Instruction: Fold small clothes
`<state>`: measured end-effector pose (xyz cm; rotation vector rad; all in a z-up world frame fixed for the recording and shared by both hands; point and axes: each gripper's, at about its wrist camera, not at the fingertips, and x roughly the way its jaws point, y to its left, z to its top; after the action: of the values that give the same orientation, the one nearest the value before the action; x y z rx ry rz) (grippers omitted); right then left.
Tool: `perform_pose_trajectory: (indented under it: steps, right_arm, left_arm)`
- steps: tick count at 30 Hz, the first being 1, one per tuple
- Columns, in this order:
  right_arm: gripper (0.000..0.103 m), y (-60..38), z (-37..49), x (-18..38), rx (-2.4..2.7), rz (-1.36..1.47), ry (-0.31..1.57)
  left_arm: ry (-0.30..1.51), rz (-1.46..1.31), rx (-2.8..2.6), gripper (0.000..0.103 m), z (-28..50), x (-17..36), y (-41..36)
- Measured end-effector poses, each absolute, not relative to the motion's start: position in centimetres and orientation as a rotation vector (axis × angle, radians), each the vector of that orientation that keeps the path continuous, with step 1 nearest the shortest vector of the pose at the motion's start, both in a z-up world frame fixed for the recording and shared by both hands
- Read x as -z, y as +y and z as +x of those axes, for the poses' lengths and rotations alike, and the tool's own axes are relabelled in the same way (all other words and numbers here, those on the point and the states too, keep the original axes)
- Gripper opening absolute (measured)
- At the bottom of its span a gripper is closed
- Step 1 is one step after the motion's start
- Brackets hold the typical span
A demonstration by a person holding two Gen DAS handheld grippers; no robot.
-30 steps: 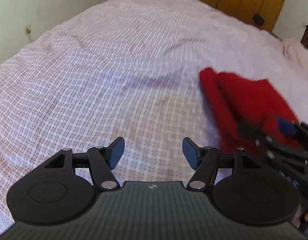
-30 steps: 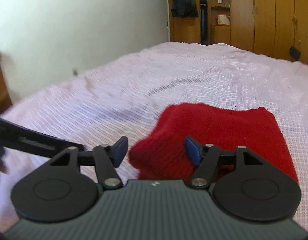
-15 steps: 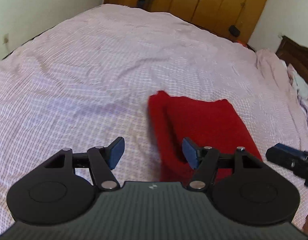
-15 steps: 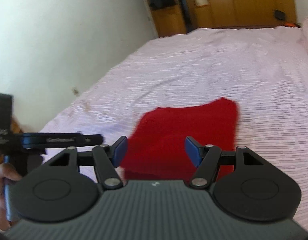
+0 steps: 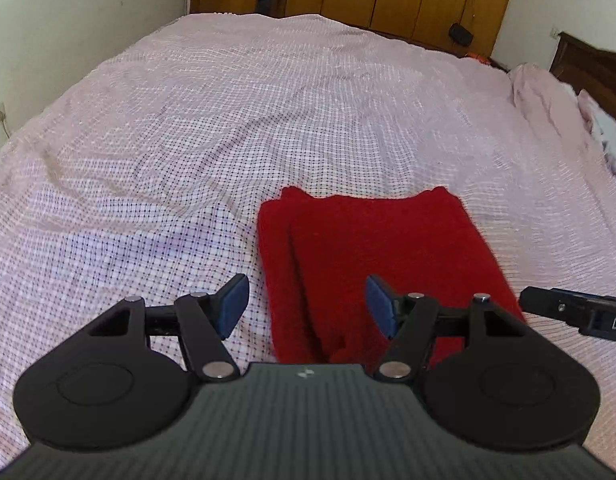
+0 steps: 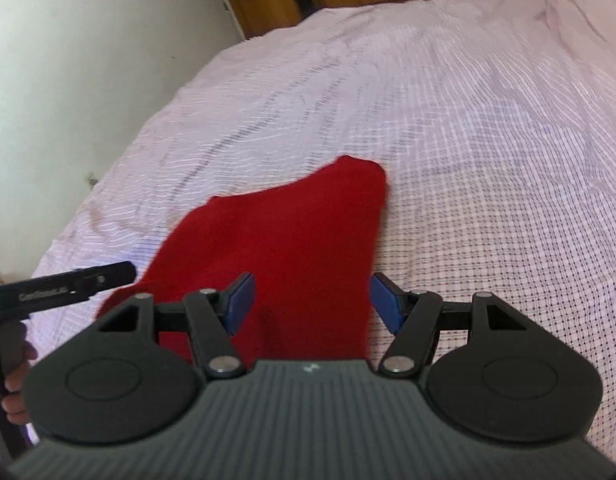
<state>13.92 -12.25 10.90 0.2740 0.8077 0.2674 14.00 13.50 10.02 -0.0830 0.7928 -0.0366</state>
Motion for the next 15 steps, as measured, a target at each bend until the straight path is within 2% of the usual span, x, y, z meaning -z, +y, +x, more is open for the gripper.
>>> perform_pose_trajectory:
  steps: [8,10,15]
  right_arm:
    - [0.066,-12.3,15.0,-8.2,-0.323,0.322,0.870]
    - [0.068,-12.0,15.2,-7.8,-0.353,0.334,0.876]
    - [0.069,-10.4,14.8,-7.7,-0.370,0.288,0.858]
  left_arm:
    - [0.843,-0.063,-0.006,0.070,15.7,-7.0,13.7]
    - [0.845,-0.062,-0.020,0.080,15.8,-6.6,13.9]
    - [0.837,-0.056,-0.026,0.081,16.0,-6.5,14.4]
